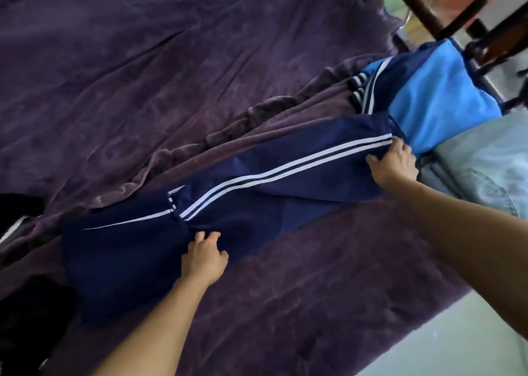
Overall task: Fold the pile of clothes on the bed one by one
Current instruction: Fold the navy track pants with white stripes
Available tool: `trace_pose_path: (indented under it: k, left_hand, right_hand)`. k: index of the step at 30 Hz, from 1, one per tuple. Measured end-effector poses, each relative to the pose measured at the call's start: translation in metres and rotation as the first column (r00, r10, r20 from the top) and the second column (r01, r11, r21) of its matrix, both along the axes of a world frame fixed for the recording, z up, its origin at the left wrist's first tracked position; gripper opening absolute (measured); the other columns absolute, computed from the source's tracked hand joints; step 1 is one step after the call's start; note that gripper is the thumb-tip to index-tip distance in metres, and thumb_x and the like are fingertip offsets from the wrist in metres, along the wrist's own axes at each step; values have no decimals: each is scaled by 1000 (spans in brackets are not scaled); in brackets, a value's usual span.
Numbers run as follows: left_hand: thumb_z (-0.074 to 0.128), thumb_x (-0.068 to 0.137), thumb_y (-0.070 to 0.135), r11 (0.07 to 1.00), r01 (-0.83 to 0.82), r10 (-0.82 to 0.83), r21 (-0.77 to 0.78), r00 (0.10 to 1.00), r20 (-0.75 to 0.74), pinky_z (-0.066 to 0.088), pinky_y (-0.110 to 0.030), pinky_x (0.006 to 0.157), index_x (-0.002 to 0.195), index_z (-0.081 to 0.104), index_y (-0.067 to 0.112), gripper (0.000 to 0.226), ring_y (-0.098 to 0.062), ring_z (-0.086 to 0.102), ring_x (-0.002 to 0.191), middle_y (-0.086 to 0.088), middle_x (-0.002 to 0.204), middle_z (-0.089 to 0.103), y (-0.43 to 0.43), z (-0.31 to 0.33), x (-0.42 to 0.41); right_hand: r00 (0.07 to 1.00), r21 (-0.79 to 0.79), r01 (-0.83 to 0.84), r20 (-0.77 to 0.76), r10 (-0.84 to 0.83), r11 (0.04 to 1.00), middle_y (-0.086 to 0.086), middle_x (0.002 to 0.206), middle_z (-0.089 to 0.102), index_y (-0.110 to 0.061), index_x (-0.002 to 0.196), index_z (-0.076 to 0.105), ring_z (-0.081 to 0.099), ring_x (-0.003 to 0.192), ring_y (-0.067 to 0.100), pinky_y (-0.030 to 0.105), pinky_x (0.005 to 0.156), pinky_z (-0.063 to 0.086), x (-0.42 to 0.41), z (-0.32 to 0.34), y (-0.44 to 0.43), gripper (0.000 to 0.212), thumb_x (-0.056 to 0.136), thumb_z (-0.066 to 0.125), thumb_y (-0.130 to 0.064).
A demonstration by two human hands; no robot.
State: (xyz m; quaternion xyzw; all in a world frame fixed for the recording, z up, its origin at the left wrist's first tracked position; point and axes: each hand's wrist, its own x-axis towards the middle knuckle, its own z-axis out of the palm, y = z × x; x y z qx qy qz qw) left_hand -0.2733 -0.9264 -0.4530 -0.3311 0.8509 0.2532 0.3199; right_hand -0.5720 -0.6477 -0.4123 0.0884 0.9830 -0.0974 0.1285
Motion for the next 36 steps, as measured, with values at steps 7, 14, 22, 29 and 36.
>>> trace_pose_path:
  k: [7, 14, 22, 29, 36]
  left_hand:
    - [50, 93, 34, 994, 106, -104, -16, 991, 81, 42, -42, 97, 143, 34, 26, 53, -25, 33, 129, -1, 148, 25, 3, -26, 0]
    - [50, 95, 29, 990, -85, 77, 116, 995, 67, 44, -43, 98, 139, 43, 19, 46, -25, 46, 121, -6, 143, 35, -6, 1, -4]
    - [52, 94, 23, 939, -327, 333, 105, 942, -46, 47, -30, 86, 129, 53, 16, 35, -22, 55, 108, -6, 135, 45, -34, 34, 33]
    - [57, 89, 18, 907, -403, 387, -119, 912, -139, 47, -41, 89, 126, 56, 16, 37, -29, 49, 115, -7, 132, 44, -68, 29, 77]
    - [65, 86, 27, 458, -853, 810, -250, 516, -279, 37, -53, 100, 142, 32, 15, 66, -43, 42, 124, -22, 140, 41, -126, 2, 101]
  right_hand:
    - [962, -210, 246, 169, -213, 946, 11, 120, 64, -17, 120, 56, 61, 106, 28, 34, 86, 48, -21, -14, 29, 73, 61, 78, -55]
    - [980, -230, -198, -40, 194, 953, 8, 106, 69, -25, 103, 59, 62, 102, 34, 40, 80, 47, 11, 64, -57, 50, 68, 71, -58]
    - [766, -273, -525, 261, 587, 806, 18, 116, 60, -12, 123, 36, 60, 105, 41, 38, 73, 41, 141, 14, -207, 55, 84, 65, -38]
    - [831, -440, -426, 154, 534, 791, 4, 104, 72, -25, 109, 68, 67, 98, 27, 35, 83, 52, 157, -13, -183, 28, 82, 64, -29]
    - [954, -319, -72, 254, 158, 945, 7, 120, 62, -17, 129, 50, 59, 109, 32, 40, 91, 49, 67, -32, -131, 63, 77, 75, -42]
